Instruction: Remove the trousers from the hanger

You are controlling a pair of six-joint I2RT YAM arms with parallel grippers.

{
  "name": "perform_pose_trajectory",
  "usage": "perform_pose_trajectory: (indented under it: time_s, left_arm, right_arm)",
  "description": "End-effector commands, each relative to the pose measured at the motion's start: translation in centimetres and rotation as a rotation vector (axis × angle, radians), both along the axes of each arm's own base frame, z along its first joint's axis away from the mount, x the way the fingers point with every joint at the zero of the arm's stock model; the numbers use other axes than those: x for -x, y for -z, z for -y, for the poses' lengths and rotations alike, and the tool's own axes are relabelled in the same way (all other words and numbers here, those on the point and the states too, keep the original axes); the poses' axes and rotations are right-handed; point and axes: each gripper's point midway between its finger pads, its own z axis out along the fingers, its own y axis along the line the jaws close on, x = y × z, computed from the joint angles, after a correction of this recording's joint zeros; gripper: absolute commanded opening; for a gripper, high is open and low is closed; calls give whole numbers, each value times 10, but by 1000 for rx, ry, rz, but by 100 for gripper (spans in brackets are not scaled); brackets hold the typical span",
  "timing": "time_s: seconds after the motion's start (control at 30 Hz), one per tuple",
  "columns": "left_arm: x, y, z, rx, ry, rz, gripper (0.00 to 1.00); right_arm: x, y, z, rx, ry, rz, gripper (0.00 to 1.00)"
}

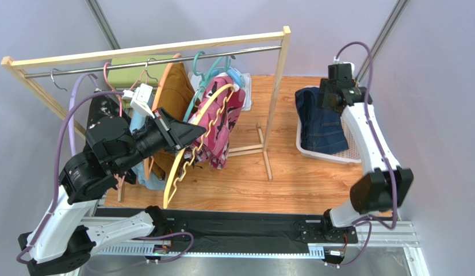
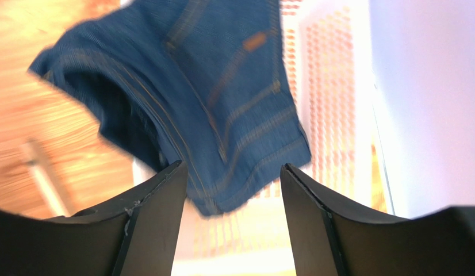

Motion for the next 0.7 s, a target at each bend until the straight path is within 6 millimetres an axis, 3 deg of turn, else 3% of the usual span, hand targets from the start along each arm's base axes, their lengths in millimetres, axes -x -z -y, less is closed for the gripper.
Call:
perform_pose_trajectory:
  time_s: [0.0,0.2,0.3,0.37,0.4,0.47,0.5,0.67]
  left_arm:
    - [0,-18,-6,39,-12,61,0]
    - [4,-17,-9,55,-15,59,0]
    - [5,-19,-10,63,-15,66,0]
    - [6,-21,-11,68,-9,71,0]
    - [6,-20,-10,66,-9,69,0]
    - [7,-21,-11,73,-7,75,0]
    - [6,-20,-11,72,-10,74,0]
    - [6,-22,-13,86,-21,88,0]
  right_arm:
    - [71,-26,-3,-70,86,-3,65]
    - [153,-31,-44,-138,20,-8,64]
    - [192,-18,-87,-188,-123,-53,64]
    - [216,-3,-100,-207,-142,-108,64]
    - [232,1,-120,-228,-238,-123,65]
    - [253,17,-144,-273,-288,-168,65]
    - [273,21,-168,-292,-405,-206,66]
    - [328,10,-252,-468,-660,-187,67]
